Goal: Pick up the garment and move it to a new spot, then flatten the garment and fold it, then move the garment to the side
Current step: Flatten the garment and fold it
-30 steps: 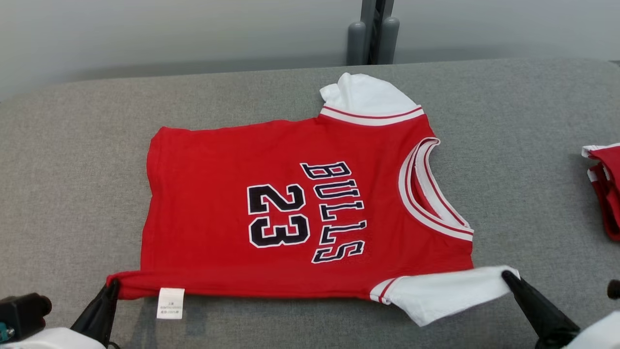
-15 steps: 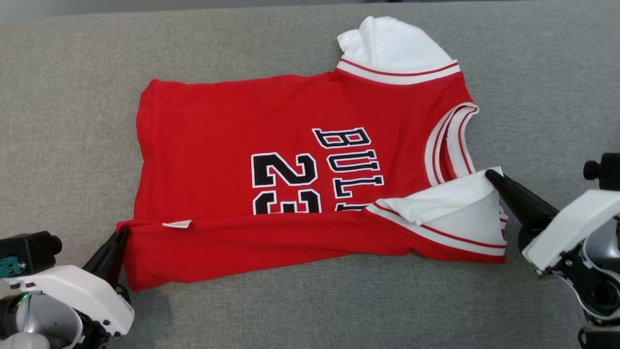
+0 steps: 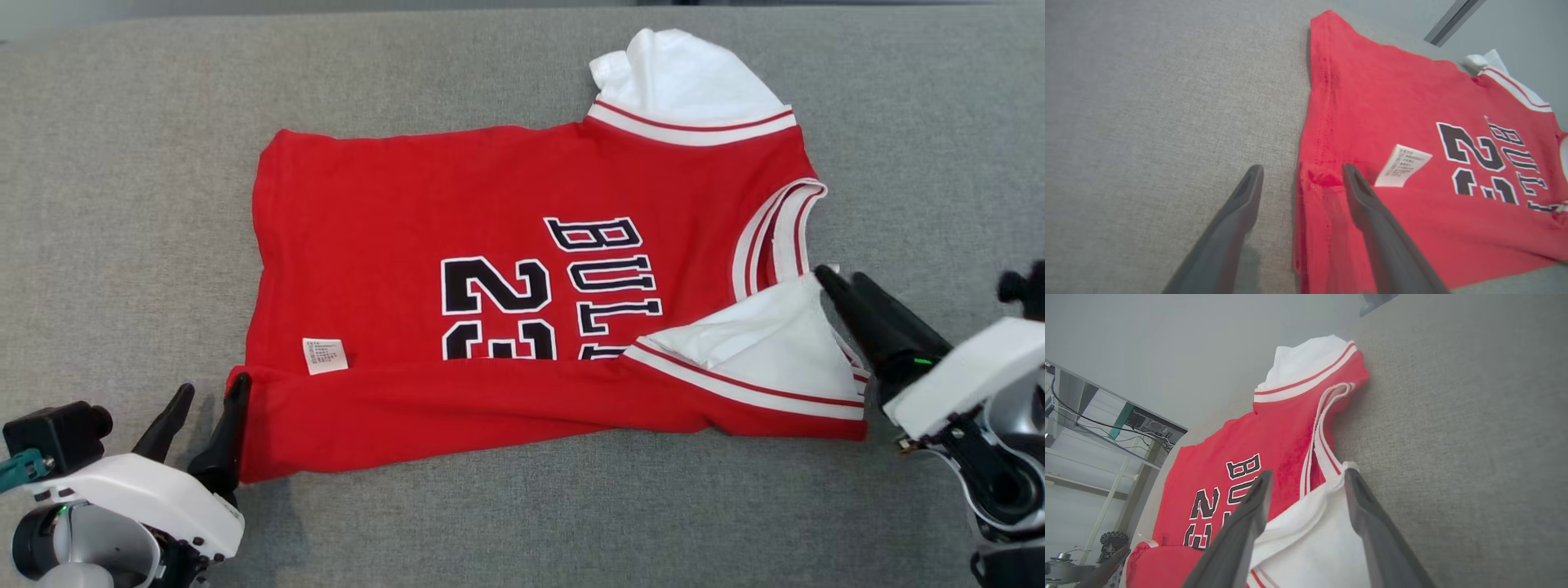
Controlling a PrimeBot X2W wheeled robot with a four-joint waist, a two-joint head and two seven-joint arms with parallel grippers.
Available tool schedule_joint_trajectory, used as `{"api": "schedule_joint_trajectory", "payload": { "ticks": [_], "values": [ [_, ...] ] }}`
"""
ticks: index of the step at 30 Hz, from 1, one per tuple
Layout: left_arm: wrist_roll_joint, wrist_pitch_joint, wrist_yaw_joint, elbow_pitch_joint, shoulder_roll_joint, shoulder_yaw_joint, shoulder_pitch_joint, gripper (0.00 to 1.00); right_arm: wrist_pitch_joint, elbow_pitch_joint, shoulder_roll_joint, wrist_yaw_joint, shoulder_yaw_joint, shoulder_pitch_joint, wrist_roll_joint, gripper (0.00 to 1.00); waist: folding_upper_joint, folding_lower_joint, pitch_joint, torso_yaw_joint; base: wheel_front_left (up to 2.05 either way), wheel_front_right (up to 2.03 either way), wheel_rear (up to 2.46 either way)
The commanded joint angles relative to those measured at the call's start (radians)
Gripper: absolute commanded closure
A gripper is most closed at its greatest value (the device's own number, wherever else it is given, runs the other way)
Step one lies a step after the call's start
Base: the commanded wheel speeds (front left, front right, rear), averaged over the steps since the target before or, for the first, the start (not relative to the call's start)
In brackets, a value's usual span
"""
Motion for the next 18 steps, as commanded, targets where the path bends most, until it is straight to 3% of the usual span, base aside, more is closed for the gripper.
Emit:
{"api": "schedule_joint_trajectory", "payload": {
  "ticks": [1,7,12,18],
  "values": [
    [0.048,-0.16,0.046,-0.054,-0.046,0.058,0.02,0.0,-0.208,-0.036,0.046,0.0,-0.112,0.068,-0.049,0.0,0.0,0.0,-0.058,0.002,0.0,0.0,0.0],
    [0.135,-0.297,0.075,-0.093,-0.071,0.076,-0.009,0.0,-0.387,-0.099,0.068,0.0,-0.144,0.101,-0.242,0.0,0.0,0.0,-0.092,-0.008,0.0,0.0,0.0],
    [0.24,-0.34,0.098,-0.077,-0.06,0.061,-0.034,0.0,-0.457,-0.135,0.073,0.0,-0.108,0.131,-0.411,0.0,0.0,0.0,-0.12,-0.011,0.0,0.0,0.0],
    [0.321,-0.351,0.092,-0.029,-0.042,0.027,-0.046,0.0,-0.496,-0.136,0.065,0.0,-0.062,0.175,-0.54,0.0,0.0,0.0,-0.144,-0.003,0.0,0.0,0.0]
  ]
}}
